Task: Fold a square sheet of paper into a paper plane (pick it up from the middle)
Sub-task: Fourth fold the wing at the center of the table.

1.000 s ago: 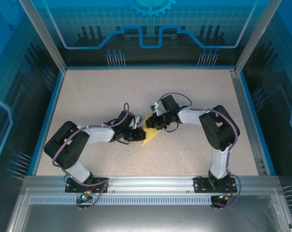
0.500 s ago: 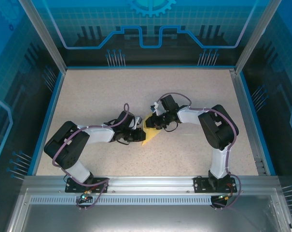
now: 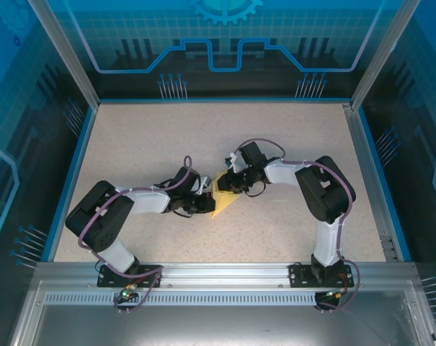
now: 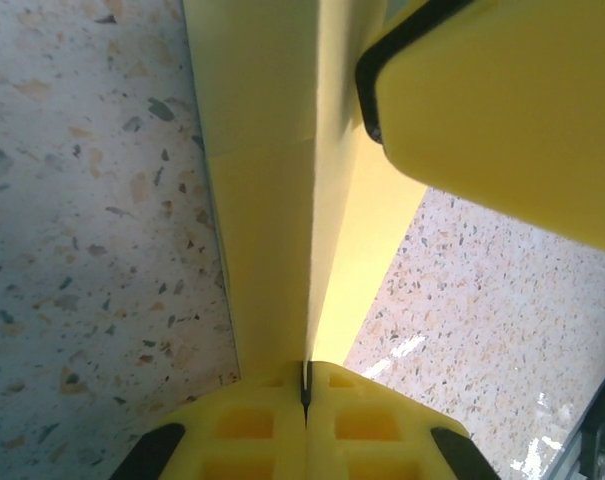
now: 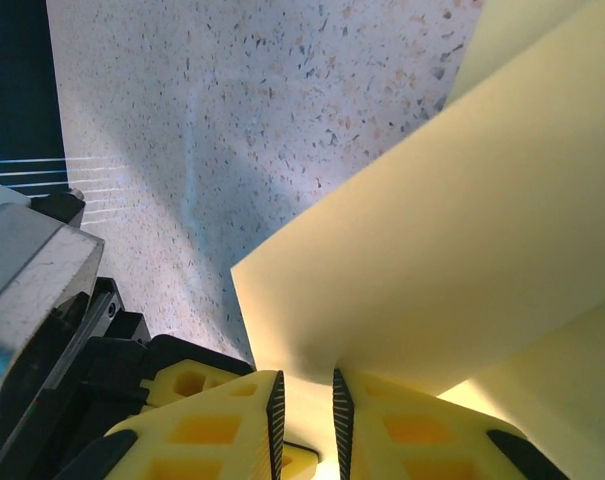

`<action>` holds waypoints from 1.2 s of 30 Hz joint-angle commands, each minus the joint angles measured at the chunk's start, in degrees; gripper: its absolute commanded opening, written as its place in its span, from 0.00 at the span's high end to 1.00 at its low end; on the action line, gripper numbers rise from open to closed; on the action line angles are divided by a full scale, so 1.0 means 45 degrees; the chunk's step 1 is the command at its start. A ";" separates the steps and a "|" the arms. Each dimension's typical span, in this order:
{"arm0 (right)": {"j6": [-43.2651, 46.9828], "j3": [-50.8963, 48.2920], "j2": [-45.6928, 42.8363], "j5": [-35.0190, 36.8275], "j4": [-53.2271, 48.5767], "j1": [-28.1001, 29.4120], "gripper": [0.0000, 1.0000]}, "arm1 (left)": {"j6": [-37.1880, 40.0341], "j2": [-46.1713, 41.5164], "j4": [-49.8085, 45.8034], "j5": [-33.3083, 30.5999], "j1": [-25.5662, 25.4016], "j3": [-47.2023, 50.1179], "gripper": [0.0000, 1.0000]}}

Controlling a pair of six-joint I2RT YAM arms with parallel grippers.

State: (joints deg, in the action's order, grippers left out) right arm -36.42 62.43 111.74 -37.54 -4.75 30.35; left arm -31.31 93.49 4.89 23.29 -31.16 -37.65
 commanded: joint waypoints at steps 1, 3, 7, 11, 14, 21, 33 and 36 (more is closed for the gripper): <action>0.0047 0.0357 0.0244 -0.0050 -0.0330 0.0072 0.77 | 0.0129 0.0157 0.0203 0.0873 0.0302 0.0130 0.98; 0.0028 0.0291 0.0136 -0.0092 -0.0294 0.0090 0.77 | 0.0209 0.0236 0.0114 0.0987 0.0361 0.0040 0.98; -0.0010 0.0102 -0.0302 -0.0156 -0.0240 0.0111 0.76 | 0.0502 0.0461 -0.0074 0.1322 0.0439 -0.0252 0.98; -0.0177 -0.0217 -0.0705 -0.0347 0.0074 0.0169 0.76 | 0.0897 0.0700 -0.0347 0.1580 0.0477 -0.0548 0.98; -0.0205 -0.0403 -0.0882 -0.0354 0.0168 0.0238 0.76 | 0.1136 0.0806 -0.0645 0.1698 0.0459 -0.0802 0.98; -0.0421 -0.0315 -0.0402 -0.0461 0.0546 0.0248 0.76 | 0.1175 0.0883 -0.0582 0.2119 0.0655 -0.0817 0.98; -0.0303 0.0471 0.0446 0.0207 -0.0060 0.0262 0.77 | 0.1243 0.0869 -0.0748 0.2037 0.0752 -0.0732 0.88; -0.0251 0.0528 0.0422 0.0375 -0.0216 0.0248 0.77 | 0.1214 0.0823 -0.0725 0.1993 0.0762 -0.0619 0.84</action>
State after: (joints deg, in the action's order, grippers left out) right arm -37.54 63.37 112.95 -36.80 -3.92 30.79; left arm -26.83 96.71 3.25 30.98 -28.60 -40.05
